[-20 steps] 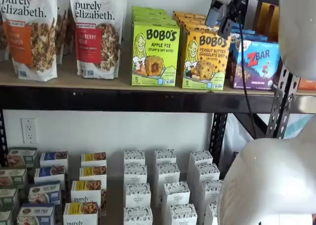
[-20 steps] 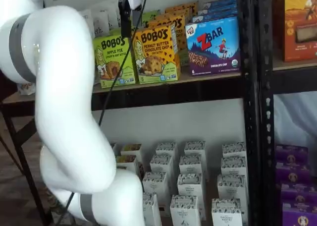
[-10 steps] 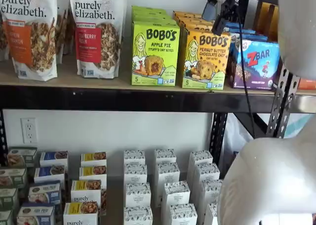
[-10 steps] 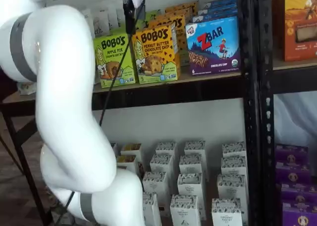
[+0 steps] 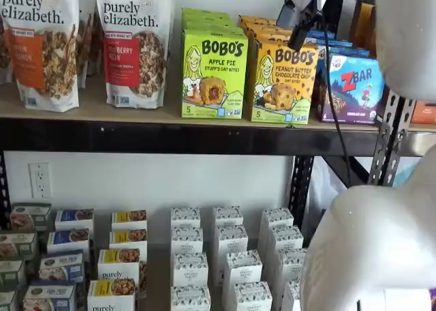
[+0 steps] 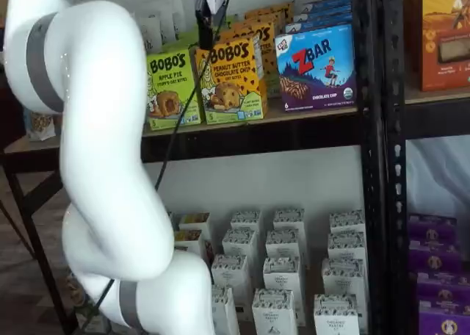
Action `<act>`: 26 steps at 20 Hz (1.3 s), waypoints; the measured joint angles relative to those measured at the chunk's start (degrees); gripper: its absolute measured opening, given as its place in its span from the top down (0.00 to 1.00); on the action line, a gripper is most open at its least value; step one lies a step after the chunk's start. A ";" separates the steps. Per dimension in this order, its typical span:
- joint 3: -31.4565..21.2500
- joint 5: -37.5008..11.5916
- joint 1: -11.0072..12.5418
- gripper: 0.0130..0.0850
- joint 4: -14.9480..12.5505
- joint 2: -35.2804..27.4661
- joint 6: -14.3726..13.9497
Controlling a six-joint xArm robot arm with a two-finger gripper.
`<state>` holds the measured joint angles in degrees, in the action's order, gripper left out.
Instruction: Pick up the orange box on the top shelf, the fifth box from the left
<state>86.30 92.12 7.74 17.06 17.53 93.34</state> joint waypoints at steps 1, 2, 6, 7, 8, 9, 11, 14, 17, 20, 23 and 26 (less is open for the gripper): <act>-0.18 -0.72 0.06 0.00 -0.27 -0.20 0.24; -0.33 -1.45 0.16 0.00 -0.60 -0.43 0.54; -0.26 -2.99 0.74 0.00 -2.07 -1.55 1.77; -0.11 -3.06 0.89 0.00 -2.49 -1.88 2.07; -0.04 -3.19 1.07 0.00 -2.80 -2.14 2.37; -0.03 -3.38 1.30 0.00 -3.06 -2.37 2.70; 0.14 -3.44 1.55 0.00 -3.75 -2.86 3.18; 0.42 -3.14 1.61 0.00 -5.15 -3.54 3.61; 1.11 -1.80 1.52 0.00 -6.04 -4.31 3.69; 1.41 -0.86 1.24 0.00 -6.83 -4.71 3.57; 1.69 0.17 0.69 0.00 -7.80 -5.05 3.20; 1.37 0.34 -0.16 0.00 -9.02 -5.00 2.61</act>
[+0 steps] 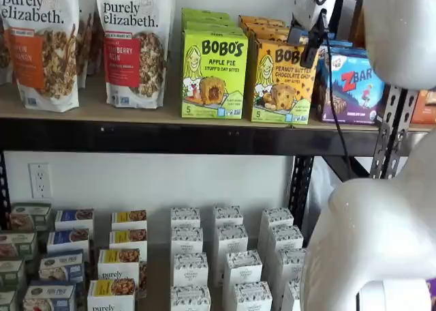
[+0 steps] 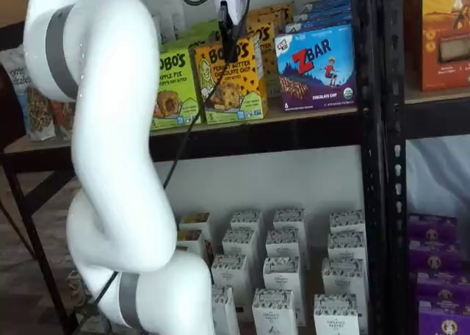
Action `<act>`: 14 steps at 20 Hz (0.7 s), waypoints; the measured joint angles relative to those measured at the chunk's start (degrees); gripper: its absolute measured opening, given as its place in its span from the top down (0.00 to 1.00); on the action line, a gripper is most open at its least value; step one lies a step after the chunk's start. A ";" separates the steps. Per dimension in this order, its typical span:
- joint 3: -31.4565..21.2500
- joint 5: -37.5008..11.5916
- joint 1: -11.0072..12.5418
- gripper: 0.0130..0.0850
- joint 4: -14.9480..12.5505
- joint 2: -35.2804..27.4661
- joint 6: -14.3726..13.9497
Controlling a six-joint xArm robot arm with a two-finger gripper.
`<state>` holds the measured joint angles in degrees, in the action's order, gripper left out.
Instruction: Pick up the orange box on the top shelf, the fifth box from the left
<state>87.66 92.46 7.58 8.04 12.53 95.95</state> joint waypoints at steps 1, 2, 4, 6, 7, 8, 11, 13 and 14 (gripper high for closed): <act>-0.17 -0.07 -0.27 0.00 -0.32 0.06 -0.20; -0.30 -0.09 -0.52 0.00 -0.59 0.09 -0.38; -0.63 -0.20 -1.02 0.00 -1.16 0.18 -0.77; -1.02 -0.36 -1.49 0.00 -1.71 0.31 -1.12; -1.22 -0.46 -1.68 0.00 -1.97 0.39 -1.26; -1.51 -0.60 -1.93 0.00 -2.33 0.47 -1.43; -1.62 -0.17 -2.49 0.00 -3.50 0.27 -1.79; -1.89 -0.24 -2.51 0.00 -3.52 0.26 -1.81; -1.99 -0.29 -2.46 0.00 -3.42 0.26 -1.78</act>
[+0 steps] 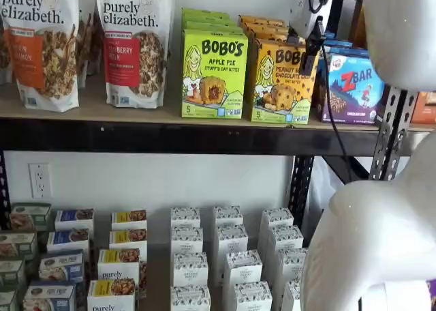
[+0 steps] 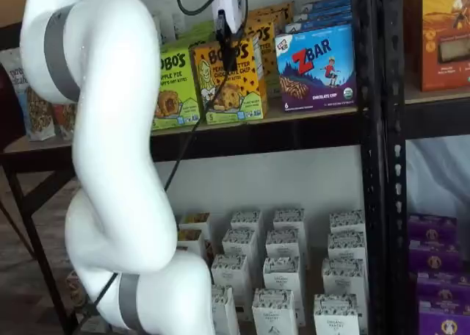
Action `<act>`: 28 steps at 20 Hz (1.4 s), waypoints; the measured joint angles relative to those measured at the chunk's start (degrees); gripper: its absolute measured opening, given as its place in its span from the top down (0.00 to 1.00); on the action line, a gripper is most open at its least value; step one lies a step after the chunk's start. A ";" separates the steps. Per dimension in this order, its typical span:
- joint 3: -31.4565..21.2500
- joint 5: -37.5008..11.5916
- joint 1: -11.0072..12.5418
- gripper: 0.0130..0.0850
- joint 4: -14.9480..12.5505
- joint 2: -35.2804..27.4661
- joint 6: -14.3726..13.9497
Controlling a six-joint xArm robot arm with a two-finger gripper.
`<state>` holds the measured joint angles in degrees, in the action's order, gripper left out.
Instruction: Pick up the orange box on the top shelf, the fifth box from the left
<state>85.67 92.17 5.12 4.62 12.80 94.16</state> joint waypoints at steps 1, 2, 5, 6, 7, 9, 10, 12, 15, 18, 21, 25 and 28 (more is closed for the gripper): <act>-0.05 -0.02 0.05 0.00 0.10 -0.04 0.04; -0.14 -0.10 0.10 0.00 0.20 -0.06 0.07; -0.78 -1.06 0.31 0.00 0.59 0.16 0.27; -0.95 -1.33 0.39 0.00 0.69 0.23 0.34; -1.08 -1.55 0.47 0.00 0.81 0.27 0.42; -1.26 -1.86 0.59 0.00 0.97 0.32 0.53; -1.29 -1.93 0.62 0.00 1.01 0.33 0.56; -1.53 -2.26 0.74 0.06 1.23 0.44 0.67; -1.56 -2.31 0.92 0.17 1.60 0.43 0.80; -1.48 -2.22 1.06 0.28 1.84 0.36 0.90; -1.48 -2.25 1.15 0.33 1.90 0.35 1.00; -1.51 -2.20 1.34 0.44 1.96 0.36 1.17; -1.36 -1.94 1.49 0.50 2.09 0.27 1.29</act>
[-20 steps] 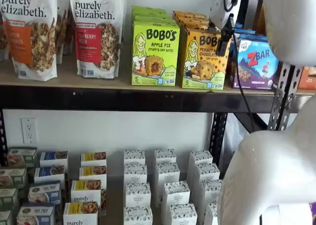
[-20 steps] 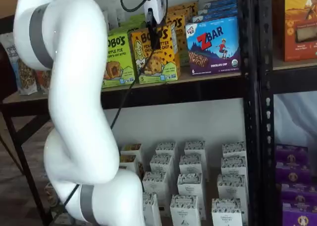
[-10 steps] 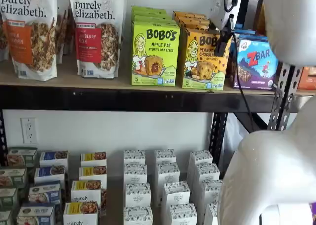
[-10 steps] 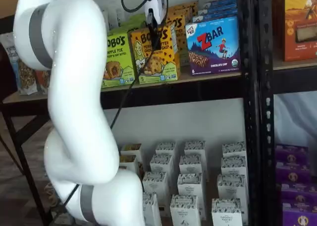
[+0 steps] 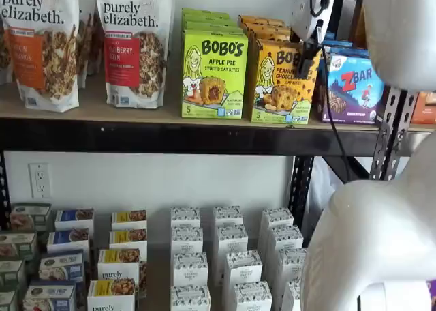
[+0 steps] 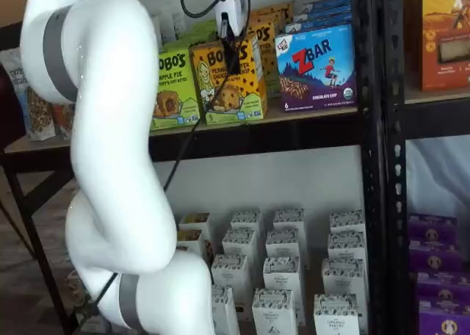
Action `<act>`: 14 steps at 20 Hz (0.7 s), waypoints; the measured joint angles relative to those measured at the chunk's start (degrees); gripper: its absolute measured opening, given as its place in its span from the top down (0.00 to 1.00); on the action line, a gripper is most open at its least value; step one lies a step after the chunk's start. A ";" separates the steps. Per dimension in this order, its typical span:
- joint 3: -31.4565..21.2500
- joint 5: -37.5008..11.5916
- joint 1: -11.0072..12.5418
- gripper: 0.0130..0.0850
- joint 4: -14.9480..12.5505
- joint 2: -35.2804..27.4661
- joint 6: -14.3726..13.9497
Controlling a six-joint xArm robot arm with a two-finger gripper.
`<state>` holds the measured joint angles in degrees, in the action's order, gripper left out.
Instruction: Pick up the orange box on the top shelf, the fifth box from the left
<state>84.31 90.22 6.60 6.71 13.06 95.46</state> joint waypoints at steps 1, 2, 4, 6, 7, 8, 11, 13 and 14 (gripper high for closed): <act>0.22 0.32 0.03 0.50 0.00 -0.15 0.01; 0.19 0.29 0.04 0.50 0.00 -0.13 0.03; -0.02 0.00 0.05 0.50 0.02 0.01 0.06; 0.03 0.01 0.14 0.50 0.15 0.00 0.12; 0.04 -0.02 0.19 0.50 0.24 -0.01 0.15; 0.07 -0.06 0.26 0.50 0.36 -0.02 0.21; 0.18 -0.12 0.37 0.50 0.45 -0.07 0.30; 0.29 -0.11 0.43 0.50 0.47 -0.11 0.36; 0.34 -0.11 0.46 0.50 0.47 -0.13 0.38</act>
<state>84.65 90.11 7.06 7.18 12.93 95.84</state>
